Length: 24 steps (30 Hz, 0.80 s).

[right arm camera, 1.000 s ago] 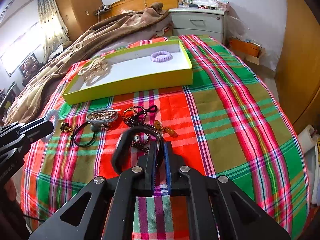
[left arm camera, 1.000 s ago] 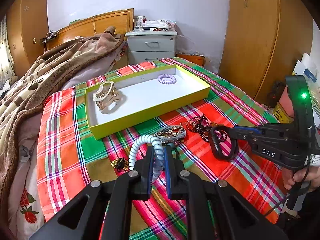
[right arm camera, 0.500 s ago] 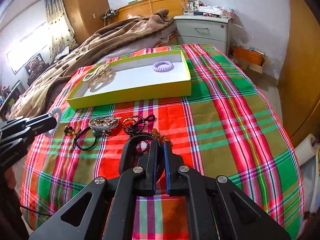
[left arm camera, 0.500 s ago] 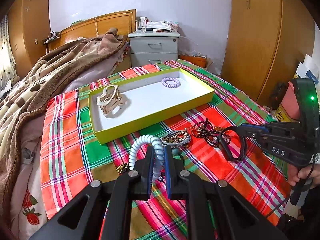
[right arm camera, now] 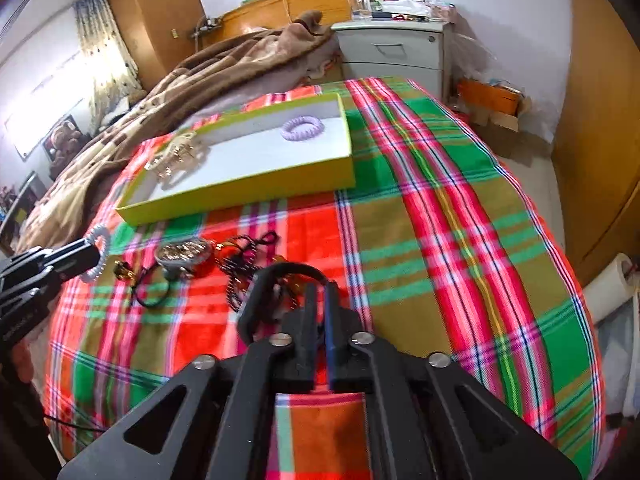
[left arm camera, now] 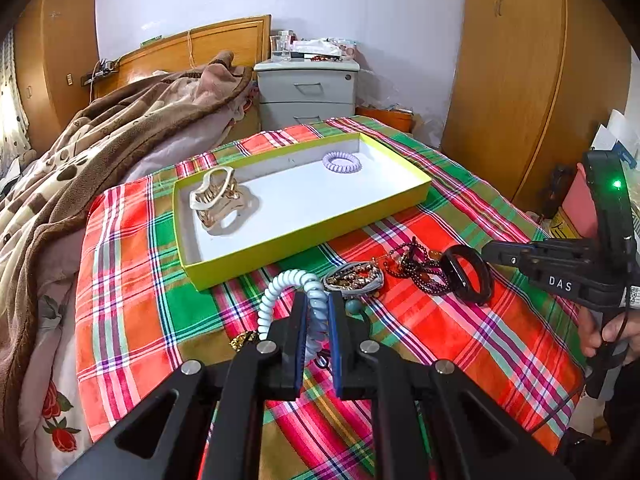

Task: Organize jewelry
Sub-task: 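Close the right tool on the black band and lift it, then carry the white hair tie and black band into the tray and open both tools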

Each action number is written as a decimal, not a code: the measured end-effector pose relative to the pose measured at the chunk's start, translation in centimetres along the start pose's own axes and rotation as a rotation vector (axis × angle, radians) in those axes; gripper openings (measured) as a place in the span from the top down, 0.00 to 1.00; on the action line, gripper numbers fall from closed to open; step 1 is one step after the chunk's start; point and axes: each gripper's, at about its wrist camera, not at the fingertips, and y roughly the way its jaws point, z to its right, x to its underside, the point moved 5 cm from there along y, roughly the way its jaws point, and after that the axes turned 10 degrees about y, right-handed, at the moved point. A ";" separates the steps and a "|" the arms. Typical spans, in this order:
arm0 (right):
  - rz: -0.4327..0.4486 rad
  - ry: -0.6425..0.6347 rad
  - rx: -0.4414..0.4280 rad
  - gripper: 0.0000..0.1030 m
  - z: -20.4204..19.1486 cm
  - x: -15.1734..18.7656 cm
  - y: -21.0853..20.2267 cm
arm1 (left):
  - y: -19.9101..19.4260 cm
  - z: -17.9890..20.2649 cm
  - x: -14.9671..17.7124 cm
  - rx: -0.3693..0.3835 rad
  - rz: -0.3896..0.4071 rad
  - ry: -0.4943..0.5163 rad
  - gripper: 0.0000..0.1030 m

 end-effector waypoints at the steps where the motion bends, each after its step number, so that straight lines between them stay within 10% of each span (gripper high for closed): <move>1: -0.020 -0.021 0.002 0.75 -0.3 0.3 0.3 | 0.1 0.0 0.0 0.001 0.000 0.000 0.90; 7: -0.066 -0.004 0.042 0.61 0.0 0.7 1.9 | 0.4 0.0 -0.2 0.009 -0.002 0.001 0.90; 14: -0.054 -0.024 0.056 0.90 -0.3 0.4 1.8 | 0.6 -0.2 -0.3 0.012 -0.004 0.002 0.90; 24: 0.003 -0.018 0.031 0.93 -0.3 -1.7 0.0 | 0.5 -1.1 -1.6 -0.002 -0.005 0.016 0.90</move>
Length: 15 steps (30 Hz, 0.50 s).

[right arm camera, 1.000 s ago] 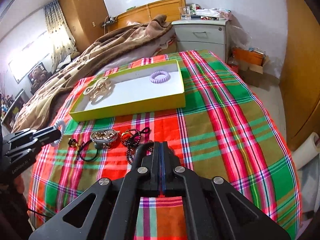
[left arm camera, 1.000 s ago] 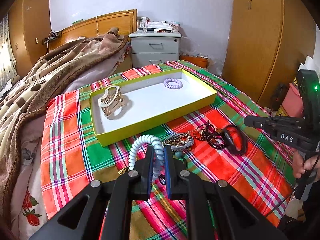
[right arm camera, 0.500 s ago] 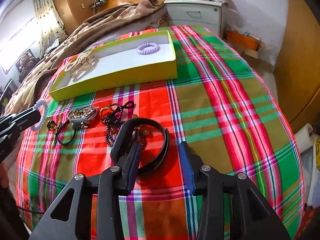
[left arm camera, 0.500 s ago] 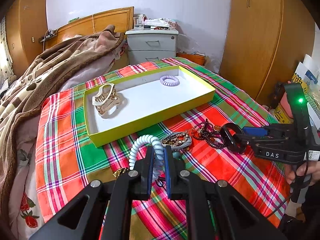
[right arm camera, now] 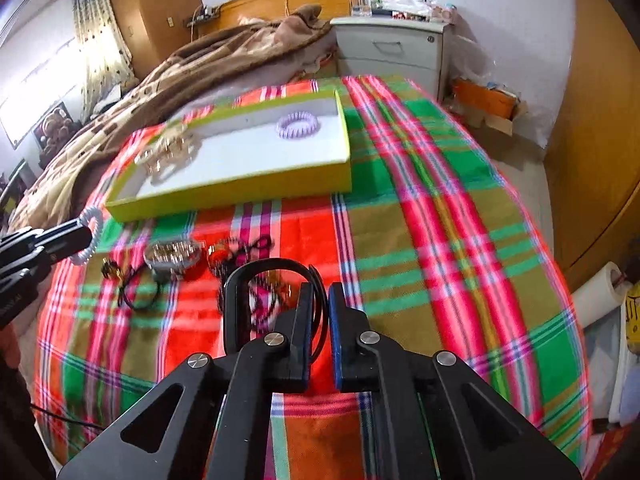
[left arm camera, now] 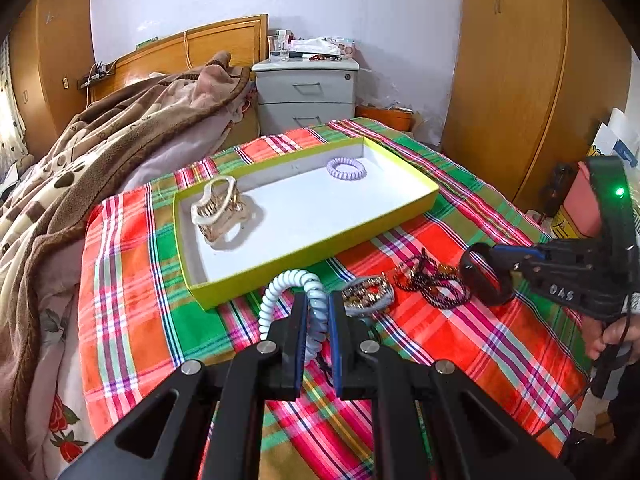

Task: Organize jewelry
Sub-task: 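Carry the white hair tie and black band into the tray and open both tools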

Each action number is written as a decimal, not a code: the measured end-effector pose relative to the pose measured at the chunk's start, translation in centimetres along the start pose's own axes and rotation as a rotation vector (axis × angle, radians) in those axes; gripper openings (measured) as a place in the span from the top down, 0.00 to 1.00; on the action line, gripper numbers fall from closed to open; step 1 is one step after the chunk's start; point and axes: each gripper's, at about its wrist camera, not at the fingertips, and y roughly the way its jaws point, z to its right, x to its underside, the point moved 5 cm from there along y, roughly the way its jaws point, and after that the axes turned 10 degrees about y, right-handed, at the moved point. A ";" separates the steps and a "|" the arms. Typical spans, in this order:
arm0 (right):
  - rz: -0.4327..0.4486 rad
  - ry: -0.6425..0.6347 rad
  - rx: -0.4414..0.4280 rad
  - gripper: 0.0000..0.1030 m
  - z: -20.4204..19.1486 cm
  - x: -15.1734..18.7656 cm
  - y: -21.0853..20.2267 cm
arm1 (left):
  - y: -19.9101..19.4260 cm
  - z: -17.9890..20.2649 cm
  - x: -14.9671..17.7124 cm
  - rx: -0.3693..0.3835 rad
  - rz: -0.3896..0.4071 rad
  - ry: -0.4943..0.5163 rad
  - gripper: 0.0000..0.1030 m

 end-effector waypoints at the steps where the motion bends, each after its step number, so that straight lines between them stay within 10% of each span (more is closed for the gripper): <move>1: 0.008 0.001 -0.013 0.93 -0.1 -0.7 -0.2 | 0.0 -0.2 -0.3 -0.005 0.001 0.000 0.90; 15: 0.038 -0.050 -0.047 0.93 -2.6 -9.7 3.5 | 2.9 -2.2 -4.9 -0.006 -0.002 0.031 0.90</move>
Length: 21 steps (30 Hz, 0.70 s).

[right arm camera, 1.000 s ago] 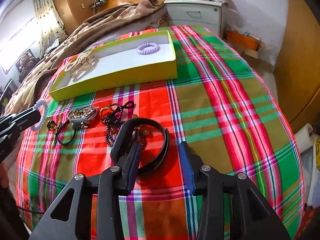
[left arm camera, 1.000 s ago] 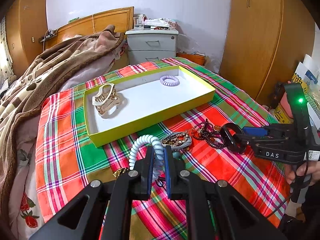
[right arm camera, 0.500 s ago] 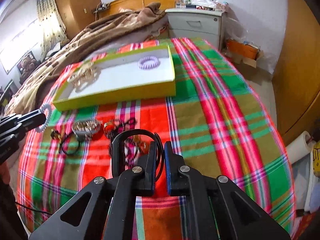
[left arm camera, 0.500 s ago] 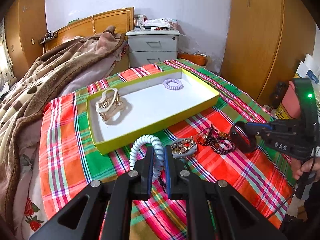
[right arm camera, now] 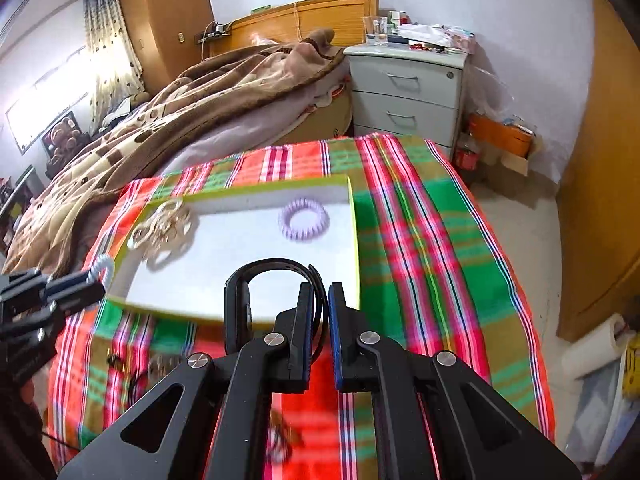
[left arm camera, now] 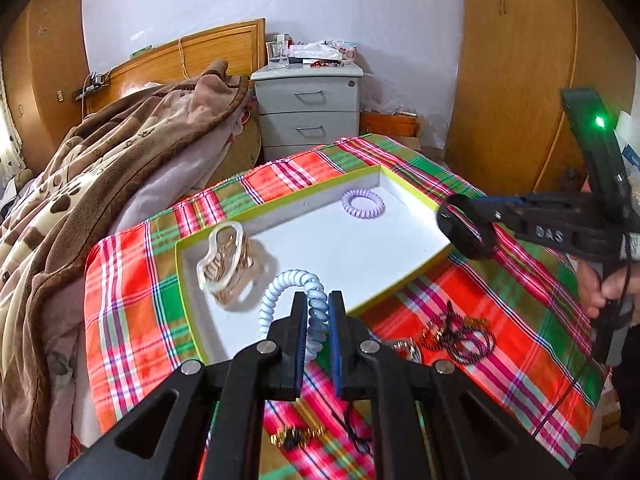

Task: Organize jewelry
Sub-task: 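Carry the white hair tie and black band into the tray and open both tools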

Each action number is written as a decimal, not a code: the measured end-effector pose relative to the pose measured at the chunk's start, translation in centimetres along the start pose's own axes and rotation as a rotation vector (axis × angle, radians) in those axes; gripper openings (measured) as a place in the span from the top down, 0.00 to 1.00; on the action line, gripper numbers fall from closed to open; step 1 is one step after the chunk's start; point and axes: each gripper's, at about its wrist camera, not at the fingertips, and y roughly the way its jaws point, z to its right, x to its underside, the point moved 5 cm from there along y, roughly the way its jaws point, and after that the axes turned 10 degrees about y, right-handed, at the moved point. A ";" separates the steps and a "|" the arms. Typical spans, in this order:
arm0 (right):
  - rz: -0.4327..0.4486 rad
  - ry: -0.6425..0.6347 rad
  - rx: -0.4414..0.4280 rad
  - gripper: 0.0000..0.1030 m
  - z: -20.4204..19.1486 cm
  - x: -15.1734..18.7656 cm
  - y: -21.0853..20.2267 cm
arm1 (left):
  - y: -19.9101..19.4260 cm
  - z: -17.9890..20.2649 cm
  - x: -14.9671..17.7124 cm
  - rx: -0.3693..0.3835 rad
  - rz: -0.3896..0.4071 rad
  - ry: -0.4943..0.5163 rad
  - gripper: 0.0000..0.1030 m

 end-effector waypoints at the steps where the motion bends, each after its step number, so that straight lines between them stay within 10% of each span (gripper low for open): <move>1: -0.002 -0.002 -0.003 0.93 -0.2 -0.6 0.5 | 0.4 0.0 -0.2 0.002 -0.002 0.006 0.90; 21: -0.126 -0.117 -0.054 0.93 -4.5 -4.7 10.4 | 8.4 -0.7 -1.4 0.046 -0.119 0.008 0.90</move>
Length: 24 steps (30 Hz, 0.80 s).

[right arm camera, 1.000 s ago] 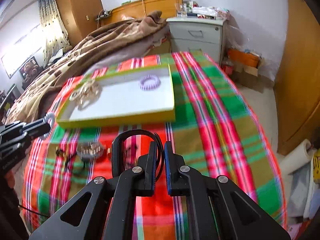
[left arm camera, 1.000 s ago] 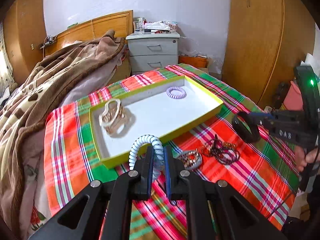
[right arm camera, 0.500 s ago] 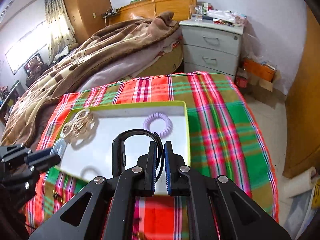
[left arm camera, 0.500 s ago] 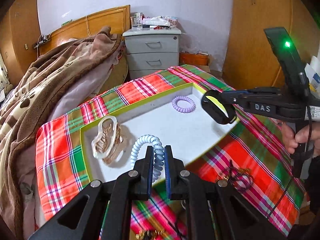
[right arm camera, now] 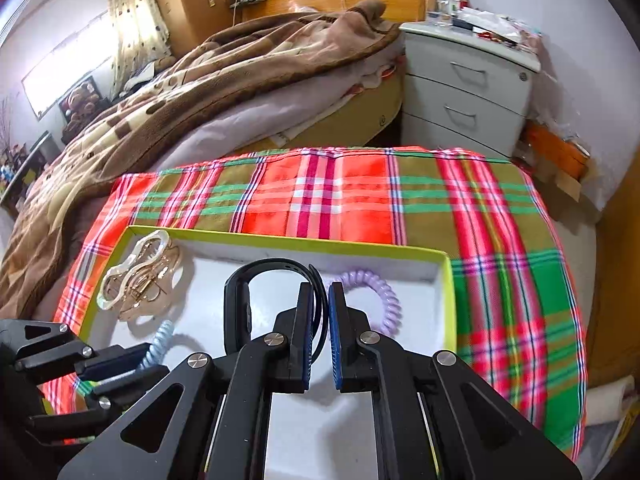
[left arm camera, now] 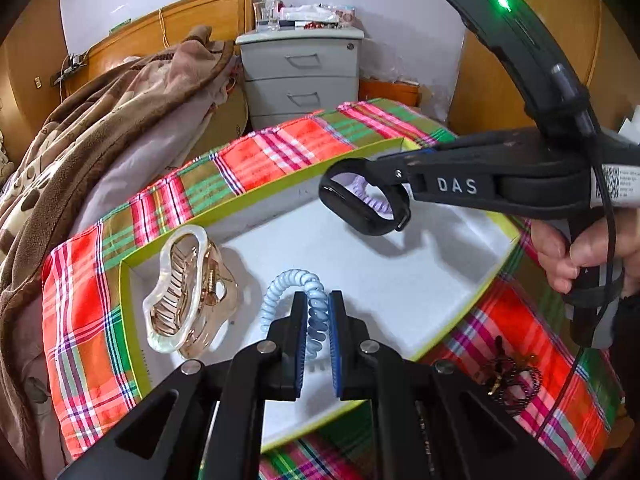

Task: Organize jewelry
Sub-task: 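Carry the white hair tie and black band into the tray and open both tools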

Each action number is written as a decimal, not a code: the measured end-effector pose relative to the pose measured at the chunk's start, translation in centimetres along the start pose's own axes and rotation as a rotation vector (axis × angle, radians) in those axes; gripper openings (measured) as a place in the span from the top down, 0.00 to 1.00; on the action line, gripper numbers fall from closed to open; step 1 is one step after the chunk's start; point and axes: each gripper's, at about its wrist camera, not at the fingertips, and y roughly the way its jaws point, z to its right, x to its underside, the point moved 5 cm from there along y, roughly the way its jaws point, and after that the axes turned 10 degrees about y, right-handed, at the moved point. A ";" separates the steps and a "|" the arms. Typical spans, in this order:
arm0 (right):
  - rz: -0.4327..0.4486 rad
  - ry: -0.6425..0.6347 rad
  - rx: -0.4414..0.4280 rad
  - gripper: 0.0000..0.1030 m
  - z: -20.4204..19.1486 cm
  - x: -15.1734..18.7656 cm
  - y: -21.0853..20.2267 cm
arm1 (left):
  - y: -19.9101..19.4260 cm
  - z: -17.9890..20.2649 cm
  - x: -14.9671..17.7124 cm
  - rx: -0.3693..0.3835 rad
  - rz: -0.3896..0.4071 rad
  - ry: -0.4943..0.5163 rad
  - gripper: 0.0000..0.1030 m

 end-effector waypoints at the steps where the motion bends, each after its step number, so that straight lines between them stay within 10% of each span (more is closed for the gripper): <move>1: -0.009 -0.005 0.003 0.93 -0.1 -0.2 0.5 | 0.2 -0.1 0.0 -0.003 -0.003 -0.001 0.90; 24: -0.042 -0.033 0.003 0.91 -0.7 -0.6 2.8 | 2.0 -0.3 0.6 0.038 -0.042 -0.047 0.83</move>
